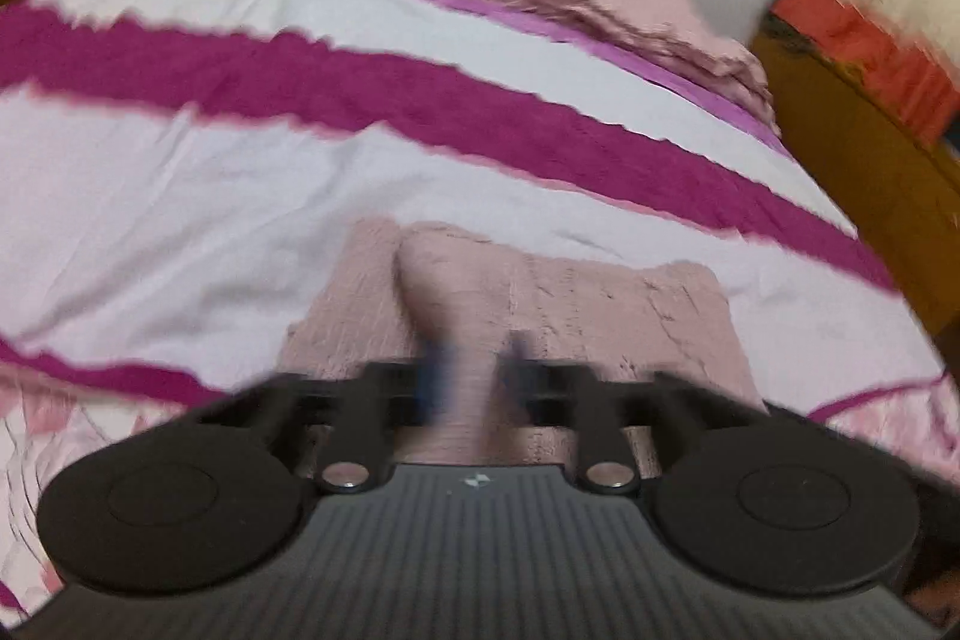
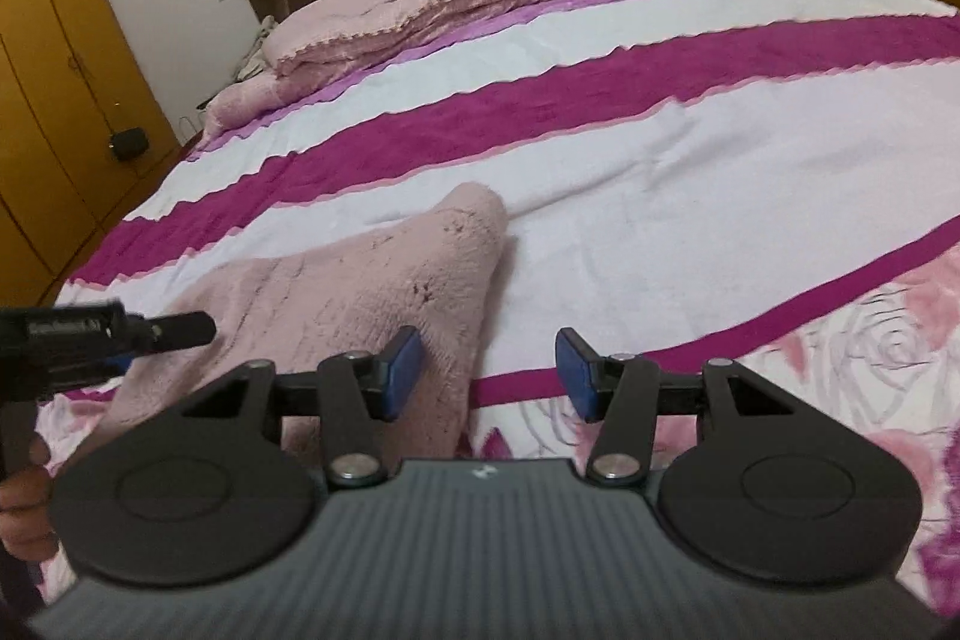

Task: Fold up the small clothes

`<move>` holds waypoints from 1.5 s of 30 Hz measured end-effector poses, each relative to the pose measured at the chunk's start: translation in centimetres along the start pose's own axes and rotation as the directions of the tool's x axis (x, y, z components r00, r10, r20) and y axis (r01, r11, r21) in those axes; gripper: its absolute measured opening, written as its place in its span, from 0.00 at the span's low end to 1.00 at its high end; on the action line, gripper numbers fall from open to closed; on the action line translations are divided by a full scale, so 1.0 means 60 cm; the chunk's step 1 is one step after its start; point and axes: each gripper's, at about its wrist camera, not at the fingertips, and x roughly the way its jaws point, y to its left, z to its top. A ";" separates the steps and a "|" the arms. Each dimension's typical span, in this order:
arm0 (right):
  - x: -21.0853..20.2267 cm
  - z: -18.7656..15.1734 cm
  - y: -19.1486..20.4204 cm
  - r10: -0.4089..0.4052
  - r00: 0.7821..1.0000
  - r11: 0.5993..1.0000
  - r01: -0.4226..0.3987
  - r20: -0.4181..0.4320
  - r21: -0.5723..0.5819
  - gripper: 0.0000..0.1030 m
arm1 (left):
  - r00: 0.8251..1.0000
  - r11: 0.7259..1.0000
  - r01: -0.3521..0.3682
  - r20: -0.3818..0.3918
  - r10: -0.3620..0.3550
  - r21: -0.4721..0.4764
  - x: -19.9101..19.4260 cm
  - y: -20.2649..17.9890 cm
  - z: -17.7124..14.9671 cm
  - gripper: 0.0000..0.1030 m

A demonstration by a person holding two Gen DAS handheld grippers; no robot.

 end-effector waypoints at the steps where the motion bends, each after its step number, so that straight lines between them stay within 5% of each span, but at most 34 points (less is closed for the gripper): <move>1: 0.000 0.001 0.002 0.021 1.000 1.000 -0.021 -0.001 0.006 0.51 | 1.000 1.000 -0.015 0.027 0.015 0.027 -0.007 -0.007 -0.004 0.09; 5: -0.027 0.002 0.030 0.133 0.991 0.991 -0.132 0.035 -0.030 0.52 | 0.986 0.989 -0.128 0.116 0.119 0.078 -0.052 -0.005 -0.010 0.09; 8: -0.038 -0.010 0.062 0.195 0.980 0.978 -0.191 0.038 -0.090 0.53 | 0.979 0.978 -0.183 0.104 0.173 0.097 -0.051 0.013 -0.013 0.09; 12: -0.035 -0.042 0.100 0.120 0.991 0.967 -0.102 0.063 -0.234 0.52 | 0.982 0.979 -0.188 0.040 0.185 0.075 -0.024 0.036 -0.017 0.11; 16: -0.053 -0.037 0.105 0.103 0.993 0.963 -0.085 0.058 -0.256 0.53 | 0.979 0.973 -0.205 0.042 0.201 0.111 -0.026 0.027 -0.017 0.12; 19: -0.081 -0.034 0.098 0.120 0.991 0.970 -0.105 0.060 -0.218 0.53 | 0.976 0.971 -0.216 0.025 0.214 0.104 -0.049 0.028 -0.018 0.28; 21: -0.101 -0.039 0.094 0.130 0.989 0.973 -0.115 0.067 -0.200 0.53 | 0.978 0.975 -0.207 0.013 0.206 0.080 -0.072 0.034 -0.021 0.52; 23: -0.114 -0.046 0.096 0.130 0.990 0.973 -0.115 0.062 -0.199 0.53 | 0.977 0.973 -0.214 0.003 0.215 0.084 -0.096 0.038 -0.029 0.64; 39: -0.139 -0.099 0.090 0.099 0.995 0.980 -0.097 0.003 -0.173 0.53 | 0.988 0.994 -0.113 -0.106 0.113 0.007 -0.168 0.058 -0.091 0.75; 43: -0.137 -0.113 0.097 0.076 0.997 0.970 -0.075 -0.007 -0.232 0.56 | 0.980 0.983 -0.153 -0.113 0.165 0.103 -0.155 0.048 -0.107 0.80; 45: -0.138 -0.113 0.092 0.082 0.997 0.970 -0.083 -0.013 -0.229 0.58 | 0.980 0.985 -0.152 -0.118 0.160 0.077 -0.153 0.053 -0.107 0.82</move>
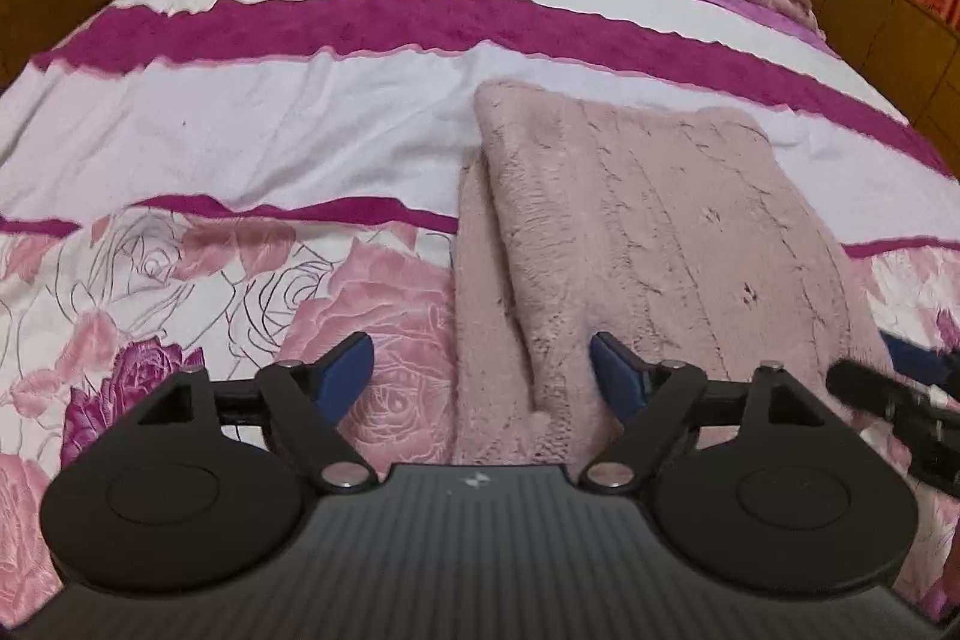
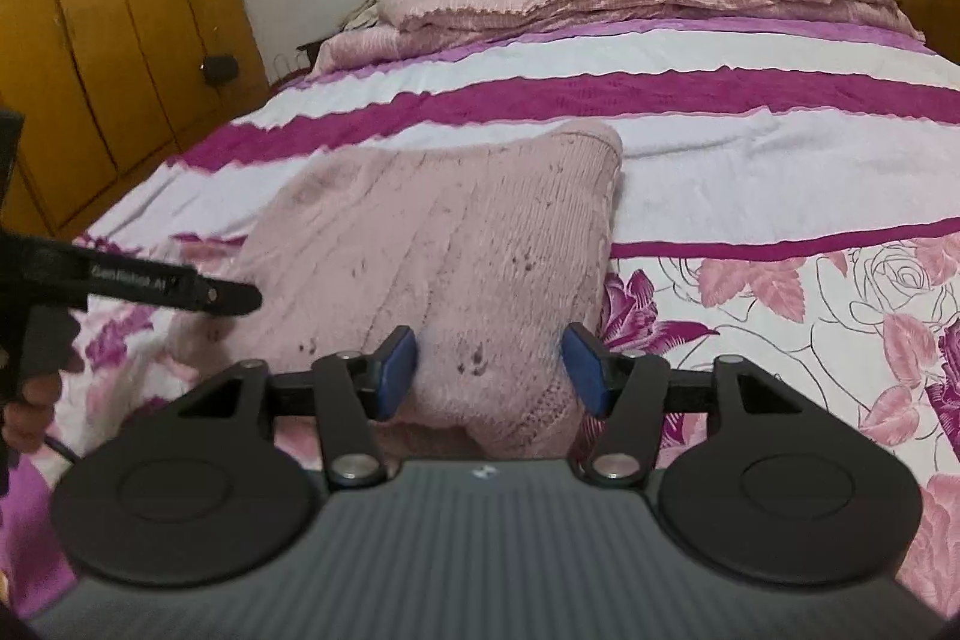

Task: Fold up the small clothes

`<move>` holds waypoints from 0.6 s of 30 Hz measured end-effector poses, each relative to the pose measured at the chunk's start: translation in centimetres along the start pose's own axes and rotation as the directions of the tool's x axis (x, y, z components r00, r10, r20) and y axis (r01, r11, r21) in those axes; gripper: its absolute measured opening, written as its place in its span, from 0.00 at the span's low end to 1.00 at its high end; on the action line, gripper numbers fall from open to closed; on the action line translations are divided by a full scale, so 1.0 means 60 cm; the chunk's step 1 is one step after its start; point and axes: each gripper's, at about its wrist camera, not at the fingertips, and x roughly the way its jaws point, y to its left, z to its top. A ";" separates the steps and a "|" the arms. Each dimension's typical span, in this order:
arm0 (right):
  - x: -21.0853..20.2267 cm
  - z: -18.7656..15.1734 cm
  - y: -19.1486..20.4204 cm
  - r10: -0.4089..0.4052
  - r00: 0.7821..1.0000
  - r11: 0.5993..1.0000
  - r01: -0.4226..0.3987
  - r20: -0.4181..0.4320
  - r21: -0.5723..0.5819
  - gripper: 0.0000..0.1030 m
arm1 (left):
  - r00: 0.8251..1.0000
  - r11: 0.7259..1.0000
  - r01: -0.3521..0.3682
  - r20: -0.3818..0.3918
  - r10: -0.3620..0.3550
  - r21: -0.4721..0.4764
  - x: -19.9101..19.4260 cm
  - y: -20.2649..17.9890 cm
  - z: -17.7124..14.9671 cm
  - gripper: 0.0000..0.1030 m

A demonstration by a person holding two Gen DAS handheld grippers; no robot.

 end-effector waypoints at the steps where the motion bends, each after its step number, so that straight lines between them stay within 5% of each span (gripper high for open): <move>1: -0.002 0.003 -0.007 0.007 1.000 1.000 -0.007 0.001 0.026 0.59 | 1.000 1.000 0.013 -0.007 -0.013 -0.023 0.002 0.004 0.003 0.82; 4: -0.006 0.018 -0.041 0.023 0.999 0.983 -0.029 0.034 0.184 0.77 | 0.998 0.995 0.055 -0.021 -0.057 -0.082 0.009 0.014 0.011 0.83; 9: 0.033 0.038 -0.099 0.122 0.993 0.932 -0.113 -0.005 0.345 0.78 | 0.991 0.984 0.115 -0.054 -0.124 -0.139 0.034 0.014 0.020 0.84; 13: 0.088 0.017 -0.131 0.272 0.959 0.869 -0.209 -0.079 0.449 0.79 | 0.981 0.969 0.171 -0.056 -0.183 -0.181 0.056 0.008 0.020 0.85; 18: 0.112 0.012 -0.111 0.341 0.937 0.876 -0.290 -0.071 0.385 0.82 | 0.949 0.918 0.295 -0.031 -0.314 -0.266 0.084 0.008 0.013 0.83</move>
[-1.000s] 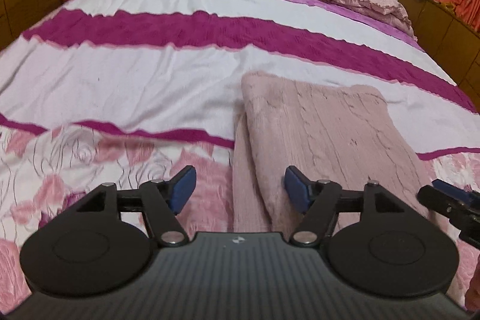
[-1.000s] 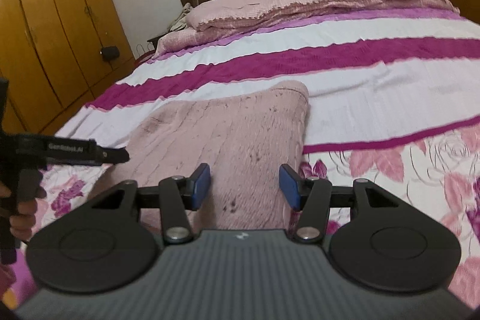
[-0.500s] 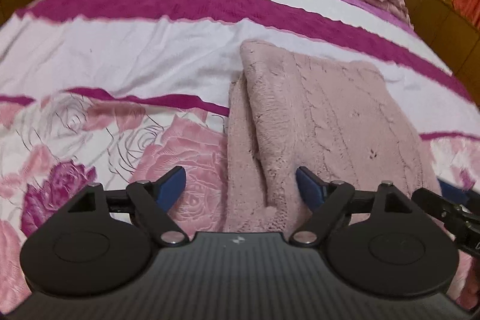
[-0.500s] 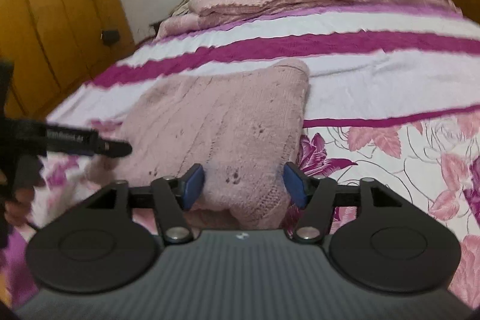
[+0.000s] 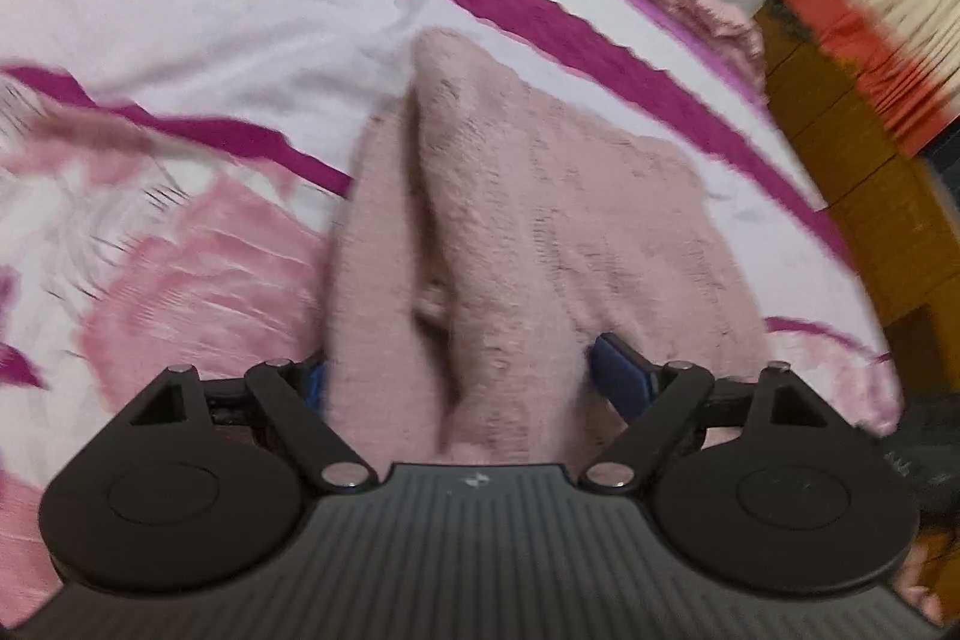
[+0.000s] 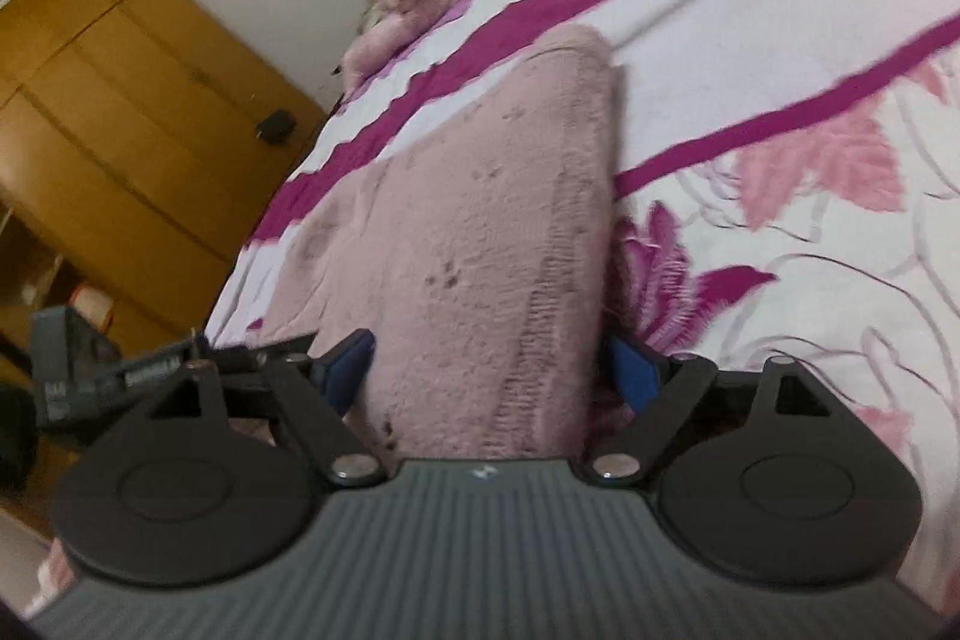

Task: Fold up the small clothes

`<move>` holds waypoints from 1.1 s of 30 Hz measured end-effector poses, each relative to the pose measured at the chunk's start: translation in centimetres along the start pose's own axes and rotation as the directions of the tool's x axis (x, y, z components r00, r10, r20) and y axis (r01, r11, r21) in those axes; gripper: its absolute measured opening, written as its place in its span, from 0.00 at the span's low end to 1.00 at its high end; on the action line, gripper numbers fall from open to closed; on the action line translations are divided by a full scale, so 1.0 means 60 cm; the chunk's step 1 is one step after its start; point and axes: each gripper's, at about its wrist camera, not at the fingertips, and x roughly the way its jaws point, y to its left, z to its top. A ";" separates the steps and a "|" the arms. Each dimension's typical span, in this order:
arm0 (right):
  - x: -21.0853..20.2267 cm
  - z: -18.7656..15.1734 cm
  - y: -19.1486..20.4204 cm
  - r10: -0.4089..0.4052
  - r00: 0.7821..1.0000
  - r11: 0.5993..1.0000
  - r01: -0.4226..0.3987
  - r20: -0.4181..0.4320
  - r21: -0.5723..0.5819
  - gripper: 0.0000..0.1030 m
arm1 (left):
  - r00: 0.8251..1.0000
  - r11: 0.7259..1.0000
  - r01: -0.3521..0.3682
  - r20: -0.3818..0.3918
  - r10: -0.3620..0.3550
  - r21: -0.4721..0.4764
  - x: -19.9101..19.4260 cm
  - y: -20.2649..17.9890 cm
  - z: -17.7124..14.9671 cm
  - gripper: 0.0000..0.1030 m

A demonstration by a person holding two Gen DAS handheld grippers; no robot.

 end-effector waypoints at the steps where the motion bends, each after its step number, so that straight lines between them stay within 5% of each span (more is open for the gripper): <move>1: 0.005 0.001 0.005 0.000 1.000 1.000 0.000 -0.003 -0.009 0.82 | 1.000 1.000 0.019 0.004 -0.019 -0.013 0.003 -0.002 -0.002 0.83; 6: -0.004 0.018 0.027 0.009 1.000 1.000 -0.009 0.005 -0.002 0.57 | 0.998 0.999 -0.039 0.050 0.038 0.014 -0.008 -0.029 -0.008 0.46; 8: -0.021 0.023 0.049 0.001 1.000 0.998 0.000 0.017 -0.057 0.54 | 0.998 1.000 -0.031 0.056 0.030 0.005 -0.022 -0.035 -0.004 0.43; 17: -0.132 0.046 0.079 0.033 0.999 0.998 -0.032 0.024 -0.048 0.52 | 0.997 0.998 0.050 0.055 -0.048 -0.035 -0.101 -0.096 -0.045 0.41; 25: -0.276 -0.010 0.064 -0.004 0.999 0.999 0.006 0.043 -0.045 0.52 | 0.990 0.990 0.140 0.015 -0.140 -0.006 -0.155 -0.180 -0.160 0.41; 30: -0.306 -0.087 0.028 -0.091 0.996 0.995 0.092 0.014 -0.042 0.52 | 0.997 0.994 0.071 -0.034 -0.068 0.086 -0.154 -0.218 -0.243 0.42; 33: -0.296 -0.131 0.000 -0.155 0.988 0.988 0.154 -0.012 -0.024 0.53 | 0.998 0.989 -0.039 -0.047 0.046 0.145 -0.142 -0.228 -0.282 0.43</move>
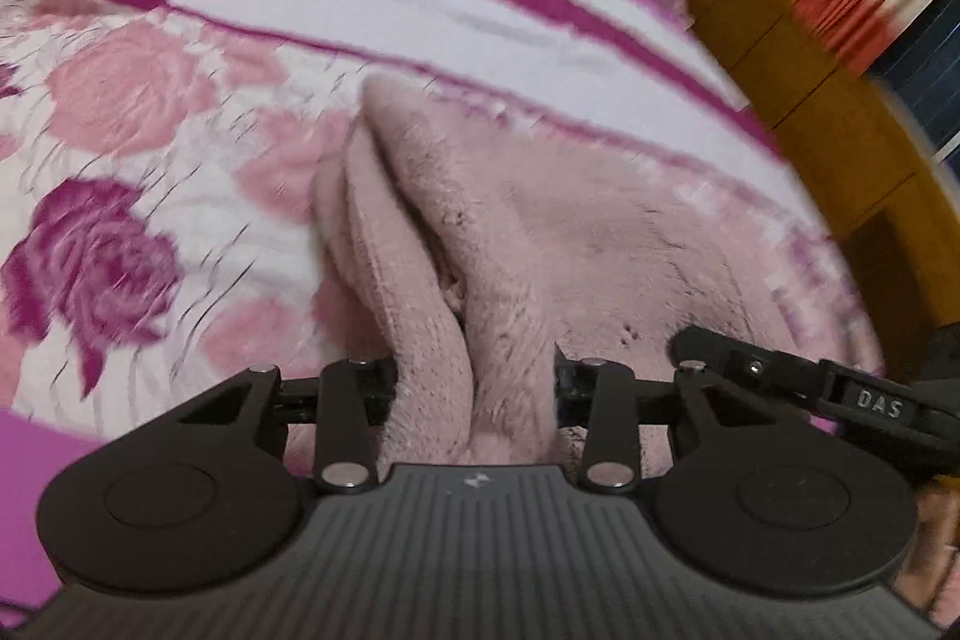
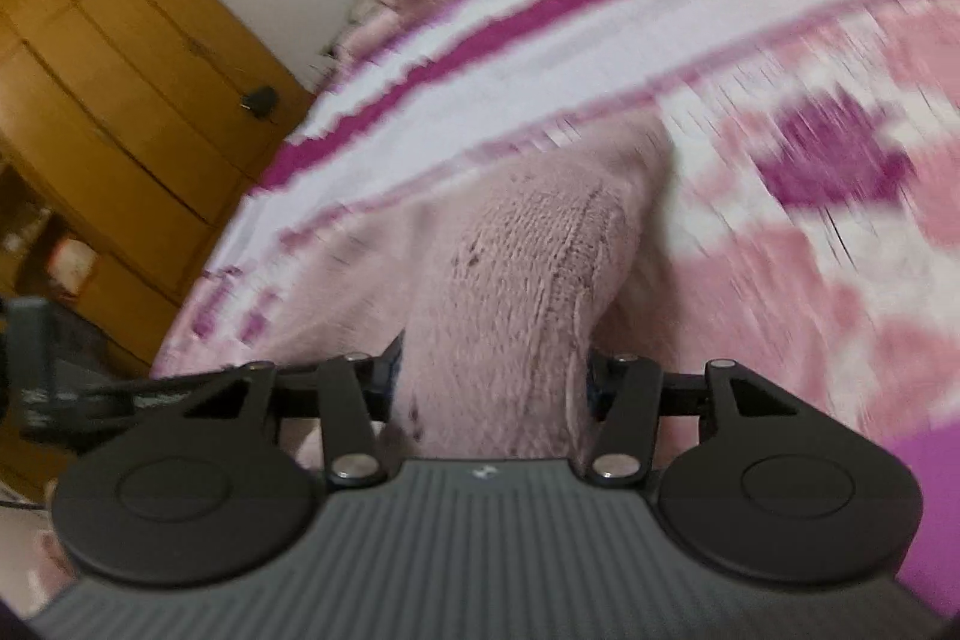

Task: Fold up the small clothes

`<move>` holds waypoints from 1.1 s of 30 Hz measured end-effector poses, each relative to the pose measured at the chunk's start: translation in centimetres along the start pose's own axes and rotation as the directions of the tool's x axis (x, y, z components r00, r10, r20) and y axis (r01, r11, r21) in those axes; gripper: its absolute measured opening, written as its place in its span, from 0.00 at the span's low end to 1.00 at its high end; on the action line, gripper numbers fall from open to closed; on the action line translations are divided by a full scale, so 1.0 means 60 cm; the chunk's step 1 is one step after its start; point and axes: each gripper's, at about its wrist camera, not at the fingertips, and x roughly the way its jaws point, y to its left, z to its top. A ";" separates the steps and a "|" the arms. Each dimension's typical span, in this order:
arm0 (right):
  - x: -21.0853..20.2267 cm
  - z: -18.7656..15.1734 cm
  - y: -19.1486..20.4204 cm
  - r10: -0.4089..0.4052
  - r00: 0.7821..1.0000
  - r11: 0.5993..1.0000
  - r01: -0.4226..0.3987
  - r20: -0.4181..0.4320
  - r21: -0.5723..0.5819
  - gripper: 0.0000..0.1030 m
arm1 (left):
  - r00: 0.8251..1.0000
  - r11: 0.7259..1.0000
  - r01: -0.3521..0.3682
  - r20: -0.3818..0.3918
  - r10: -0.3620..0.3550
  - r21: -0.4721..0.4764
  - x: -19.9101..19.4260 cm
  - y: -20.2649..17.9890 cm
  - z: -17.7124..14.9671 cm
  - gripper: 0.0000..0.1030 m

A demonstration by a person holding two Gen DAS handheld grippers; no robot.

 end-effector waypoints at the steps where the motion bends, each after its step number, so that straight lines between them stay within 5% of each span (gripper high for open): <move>1: 0.005 -0.014 -0.004 -0.021 1.000 1.000 0.021 -0.003 -0.010 0.54 | 1.000 1.000 -0.021 0.002 0.021 0.009 0.001 0.003 -0.010 0.43; 10: -0.018 -0.042 0.013 -0.102 0.993 0.988 0.109 0.064 -0.106 0.60 | 0.977 0.977 -0.194 0.113 0.184 0.085 -0.045 -0.019 -0.038 0.54; 14: -0.064 -0.051 0.041 -0.151 0.969 0.961 0.191 0.196 -0.200 0.58 | 0.959 0.959 -0.260 0.149 0.242 0.114 -0.056 -0.027 -0.041 0.54; 18: -0.069 -0.059 0.049 -0.139 0.961 0.952 0.196 0.240 -0.233 0.26 | 0.947 0.947 -0.298 0.159 0.278 0.121 -0.052 -0.023 -0.048 0.55; 24: -0.025 -0.073 0.031 -0.131 0.973 0.965 0.169 0.188 -0.203 0.25 | 0.936 0.938 -0.335 0.144 0.321 0.085 -0.029 0.007 -0.052 0.59; 30: -0.065 -0.079 0.052 -0.147 0.963 0.960 0.194 0.228 -0.202 0.31 | 0.946 0.950 -0.300 0.160 0.283 0.093 -0.060 -0.012 -0.063 0.59; 33: -0.079 -0.099 0.061 -0.159 0.957 0.953 0.212 0.241 -0.216 0.57 | 0.953 0.954 -0.280 0.148 0.263 0.108 -0.078 -0.028 -0.081 0.64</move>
